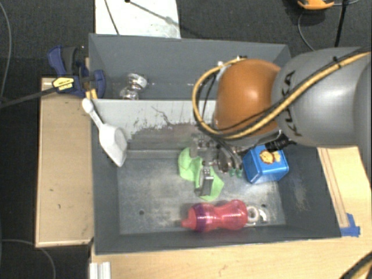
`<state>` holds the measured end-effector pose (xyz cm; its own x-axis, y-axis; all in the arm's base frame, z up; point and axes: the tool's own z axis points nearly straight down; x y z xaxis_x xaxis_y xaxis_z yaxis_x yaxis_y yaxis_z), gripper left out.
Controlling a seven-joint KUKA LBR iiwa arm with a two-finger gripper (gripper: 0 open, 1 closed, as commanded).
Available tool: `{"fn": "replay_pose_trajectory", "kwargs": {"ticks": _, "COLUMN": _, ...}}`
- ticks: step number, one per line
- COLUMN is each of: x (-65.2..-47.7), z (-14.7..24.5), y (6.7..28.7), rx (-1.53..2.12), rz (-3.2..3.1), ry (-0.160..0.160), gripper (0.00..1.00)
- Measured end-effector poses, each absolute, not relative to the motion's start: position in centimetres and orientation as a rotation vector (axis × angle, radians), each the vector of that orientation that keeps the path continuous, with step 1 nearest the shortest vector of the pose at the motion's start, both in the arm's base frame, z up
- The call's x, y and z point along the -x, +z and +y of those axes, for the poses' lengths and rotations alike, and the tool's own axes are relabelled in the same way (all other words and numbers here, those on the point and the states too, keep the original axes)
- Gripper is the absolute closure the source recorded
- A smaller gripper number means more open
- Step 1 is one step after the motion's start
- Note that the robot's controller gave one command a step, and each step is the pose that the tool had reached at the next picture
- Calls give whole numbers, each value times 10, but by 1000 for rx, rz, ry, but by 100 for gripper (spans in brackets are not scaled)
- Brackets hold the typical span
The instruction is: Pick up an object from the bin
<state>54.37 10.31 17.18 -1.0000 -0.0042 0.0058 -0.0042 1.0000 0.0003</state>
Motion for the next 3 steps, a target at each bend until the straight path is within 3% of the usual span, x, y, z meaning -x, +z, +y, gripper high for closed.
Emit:
{"fn": "replay_pose_trajectory", "kwargs": {"ticks": 1, "x": -545, "z": 102, "y": 177, "rx": -2, "rz": -3144, "ry": -2, "gripper": 0}}
{"fn": "replay_pose_trajectory", "kwargs": {"ticks": 2, "x": -538, "z": 58, "y": 112, "rx": 149, "rz": -3144, "ry": -3, "gripper": 0}}
{"fn": "replay_pose_trajectory", "kwargs": {"ticks": 3, "x": -526, "z": 45, "y": 122, "rx": 295, "rz": -3131, "ry": -1, "gripper": 0}}
